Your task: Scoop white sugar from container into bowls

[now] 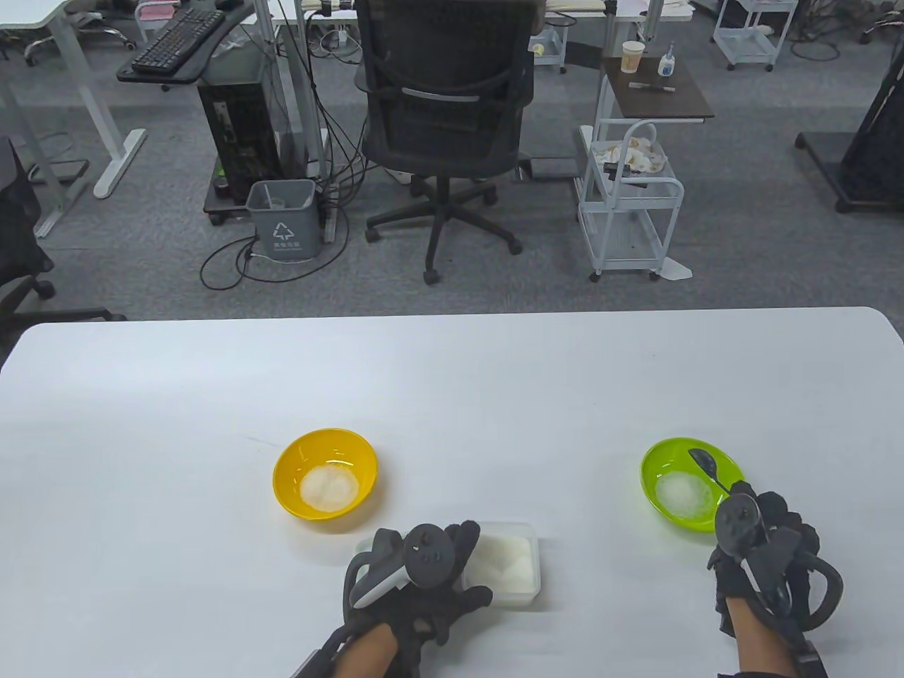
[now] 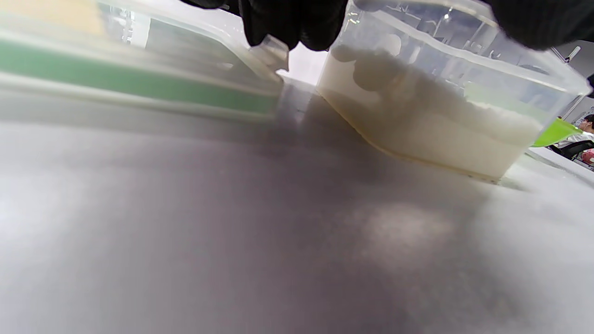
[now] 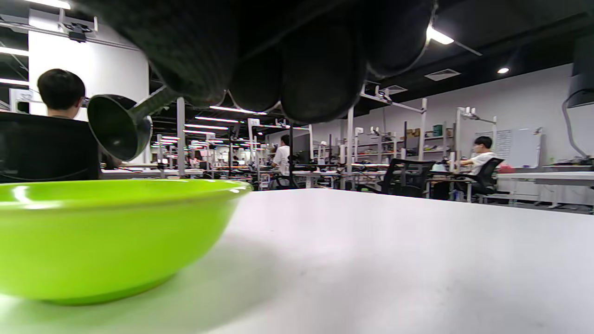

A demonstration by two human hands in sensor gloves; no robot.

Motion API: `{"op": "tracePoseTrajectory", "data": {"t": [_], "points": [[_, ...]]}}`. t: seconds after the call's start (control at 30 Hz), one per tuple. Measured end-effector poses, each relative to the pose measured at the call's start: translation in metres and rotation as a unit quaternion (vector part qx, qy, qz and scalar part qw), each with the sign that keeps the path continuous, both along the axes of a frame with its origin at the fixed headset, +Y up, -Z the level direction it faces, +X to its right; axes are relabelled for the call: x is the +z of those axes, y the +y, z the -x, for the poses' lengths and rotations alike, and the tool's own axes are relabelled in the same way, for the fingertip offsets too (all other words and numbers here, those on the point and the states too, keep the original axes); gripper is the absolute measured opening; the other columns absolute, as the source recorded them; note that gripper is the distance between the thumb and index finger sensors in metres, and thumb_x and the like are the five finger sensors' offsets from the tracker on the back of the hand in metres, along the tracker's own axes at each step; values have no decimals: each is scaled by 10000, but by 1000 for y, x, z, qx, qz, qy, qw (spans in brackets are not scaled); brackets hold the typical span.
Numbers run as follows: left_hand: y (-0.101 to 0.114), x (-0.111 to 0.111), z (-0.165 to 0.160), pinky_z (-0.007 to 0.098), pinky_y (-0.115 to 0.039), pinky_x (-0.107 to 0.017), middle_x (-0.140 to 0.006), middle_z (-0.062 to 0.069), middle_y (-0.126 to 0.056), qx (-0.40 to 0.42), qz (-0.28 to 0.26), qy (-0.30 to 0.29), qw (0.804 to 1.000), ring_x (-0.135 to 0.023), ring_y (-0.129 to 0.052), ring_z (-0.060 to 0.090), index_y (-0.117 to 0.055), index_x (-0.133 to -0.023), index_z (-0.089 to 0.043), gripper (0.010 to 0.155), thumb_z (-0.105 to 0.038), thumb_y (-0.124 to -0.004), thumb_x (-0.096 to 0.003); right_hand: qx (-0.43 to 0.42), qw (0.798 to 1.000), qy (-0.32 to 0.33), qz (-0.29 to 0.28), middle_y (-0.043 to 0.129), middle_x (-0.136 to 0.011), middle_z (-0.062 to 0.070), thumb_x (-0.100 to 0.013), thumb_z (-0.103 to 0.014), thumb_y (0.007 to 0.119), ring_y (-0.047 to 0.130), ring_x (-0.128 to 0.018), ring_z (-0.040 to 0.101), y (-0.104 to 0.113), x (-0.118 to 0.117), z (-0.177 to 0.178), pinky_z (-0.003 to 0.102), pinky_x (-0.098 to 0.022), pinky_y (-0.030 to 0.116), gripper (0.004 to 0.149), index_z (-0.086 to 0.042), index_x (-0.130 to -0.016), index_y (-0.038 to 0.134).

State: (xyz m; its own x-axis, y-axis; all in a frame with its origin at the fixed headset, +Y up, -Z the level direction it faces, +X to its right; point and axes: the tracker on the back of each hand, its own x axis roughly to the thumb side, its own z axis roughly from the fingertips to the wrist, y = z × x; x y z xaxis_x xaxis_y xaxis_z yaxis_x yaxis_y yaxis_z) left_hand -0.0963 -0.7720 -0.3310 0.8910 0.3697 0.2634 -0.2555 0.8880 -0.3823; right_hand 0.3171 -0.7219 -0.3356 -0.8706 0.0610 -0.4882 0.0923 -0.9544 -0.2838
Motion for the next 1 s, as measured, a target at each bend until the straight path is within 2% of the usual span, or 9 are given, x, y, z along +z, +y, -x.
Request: {"op": "tracePoseTrajectory", "data": {"t": [0.27, 0.37, 0.43, 0.6, 0.87, 1.0], "points": [[0, 0, 0, 537, -371, -853, -1226, -87, -434, -1, 0, 0, 1000, -1186, -536, 226, -296, -1127, -430, 910, -741, -682, -364, -16, 995, 97, -14, 806, -921, 30, -494, -350, 774, 934, -612, 240, 5, 2, 40, 475, -678, 674, 412, -415, -901, 768], [0, 0, 0, 537, -370, -854, -1227, -88, -434, 0, 0, 0, 1000, -1188, -535, 224, -294, -1127, -432, 910, -742, -681, -364, -9, 987, 158, -16, 822, -904, 30, -493, -355, 774, 943, -597, 235, 7, 6, 65, 473, -670, 685, 410, -412, -899, 773], [-1, 0, 0, 536, -370, -854, -1226, -89, -435, 0, 0, 1, 1000, -1187, -535, 223, -293, -1127, -431, 911, -742, -682, -363, -5, 977, 212, -18, 834, -891, 28, -490, -362, 774, 950, -585, 232, 9, 11, 85, 469, -665, 693, 407, -413, -894, 779], [-1, 0, -1, 537, -371, -853, -1226, -90, -438, -1, 0, 0, 1000, -1187, -537, 221, -294, -1126, -431, 910, -743, -680, -363, 4, 954, 300, -14, 856, -873, 19, -480, -373, 788, 957, -573, 237, 9, 21, 120, 471, -663, 695, 397, -412, -874, 804], [-1, 1, -1, 537, -374, -852, -1225, -86, -439, -2, 0, 2, 1000, -1185, -539, 225, -295, -1127, -427, 909, -737, -682, -365, 17, 924, 381, -10, 873, -854, 17, -472, -381, 796, 960, -554, 243, 7, 34, 149, 475, -661, 696, 385, -412, -854, 824], [-1, 0, -2, 536, -371, -853, -1225, -85, -439, -3, -1, 1, 1000, -1186, -537, 224, -295, -1127, -425, 910, -738, -681, -366, 64, 910, 410, 3, 878, -850, 16, -468, -381, 801, 960, -551, 247, 1, 37, 162, 477, -664, 694, 382, -414, -847, 833]]}}
